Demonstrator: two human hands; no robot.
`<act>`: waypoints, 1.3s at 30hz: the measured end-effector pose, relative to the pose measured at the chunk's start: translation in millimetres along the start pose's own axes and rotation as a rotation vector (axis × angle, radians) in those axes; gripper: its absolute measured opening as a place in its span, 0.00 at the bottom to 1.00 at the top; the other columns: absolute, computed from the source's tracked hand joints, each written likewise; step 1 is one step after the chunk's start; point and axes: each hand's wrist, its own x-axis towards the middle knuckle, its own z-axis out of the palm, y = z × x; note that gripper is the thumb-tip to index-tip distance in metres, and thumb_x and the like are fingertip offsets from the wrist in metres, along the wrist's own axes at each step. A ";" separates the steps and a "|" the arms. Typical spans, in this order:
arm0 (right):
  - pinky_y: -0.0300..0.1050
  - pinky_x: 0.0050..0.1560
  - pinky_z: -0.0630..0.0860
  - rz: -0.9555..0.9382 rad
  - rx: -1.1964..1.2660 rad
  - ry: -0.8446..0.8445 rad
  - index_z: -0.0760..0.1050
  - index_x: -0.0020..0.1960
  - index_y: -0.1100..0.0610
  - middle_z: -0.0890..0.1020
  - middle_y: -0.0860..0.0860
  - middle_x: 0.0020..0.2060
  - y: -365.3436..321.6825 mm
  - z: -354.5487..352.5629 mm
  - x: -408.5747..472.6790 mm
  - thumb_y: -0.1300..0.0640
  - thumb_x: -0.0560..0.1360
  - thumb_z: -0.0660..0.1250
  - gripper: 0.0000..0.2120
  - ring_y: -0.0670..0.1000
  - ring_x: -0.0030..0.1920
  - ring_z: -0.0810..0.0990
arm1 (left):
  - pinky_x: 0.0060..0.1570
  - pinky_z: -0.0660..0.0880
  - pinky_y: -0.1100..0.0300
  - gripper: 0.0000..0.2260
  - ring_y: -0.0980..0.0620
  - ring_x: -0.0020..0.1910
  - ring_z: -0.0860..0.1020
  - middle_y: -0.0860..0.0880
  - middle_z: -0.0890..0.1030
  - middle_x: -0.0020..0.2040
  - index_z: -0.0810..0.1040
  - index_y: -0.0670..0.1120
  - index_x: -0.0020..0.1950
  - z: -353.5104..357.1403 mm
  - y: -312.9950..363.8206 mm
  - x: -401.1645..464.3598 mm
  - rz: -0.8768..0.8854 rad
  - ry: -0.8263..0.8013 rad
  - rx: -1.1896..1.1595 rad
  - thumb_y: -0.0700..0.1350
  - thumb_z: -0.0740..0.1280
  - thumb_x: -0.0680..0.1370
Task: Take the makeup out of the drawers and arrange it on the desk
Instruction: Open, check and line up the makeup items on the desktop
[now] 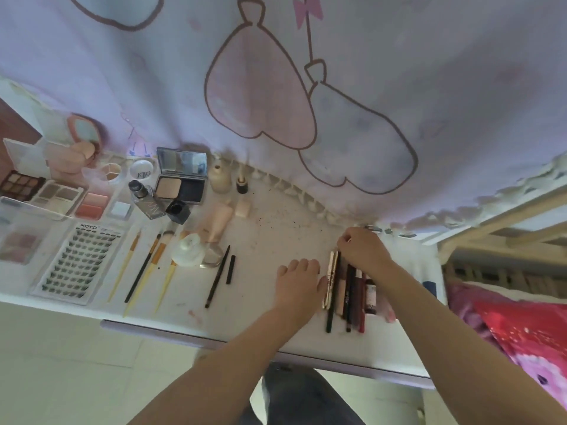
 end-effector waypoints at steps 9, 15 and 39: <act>0.44 0.34 0.67 -0.082 -0.014 -0.048 0.72 0.38 0.57 0.75 0.51 0.34 9.2 5.4 7.1 0.56 0.76 0.58 0.10 0.52 0.37 0.75 | 0.54 0.65 0.54 0.18 0.46 0.57 0.72 0.47 0.75 0.57 0.70 0.46 0.59 28.8 19.5 32.6 -0.211 -0.098 0.129 0.57 0.52 0.81; 0.44 0.36 0.69 -0.133 0.111 -0.155 0.68 0.34 0.57 0.73 0.51 0.29 -13.0 7.5 8.0 0.44 0.77 0.58 0.20 0.52 0.33 0.74 | 0.47 0.66 0.57 0.12 0.49 0.47 0.74 0.49 0.76 0.46 0.72 0.44 0.52 6.1 5.8 20.3 -0.082 0.113 0.007 0.51 0.56 0.80; 0.35 0.39 0.75 -0.511 0.404 -0.590 0.75 0.50 0.51 0.79 0.47 0.41 -77.6 -25.7 -40.1 0.54 0.77 0.64 0.03 0.42 0.40 0.78 | 0.30 0.64 0.65 0.09 0.60 0.26 0.66 0.56 0.71 0.32 0.74 0.53 0.43 -106.0 -84.2 -34.2 -0.092 -0.142 -0.548 0.50 0.57 0.81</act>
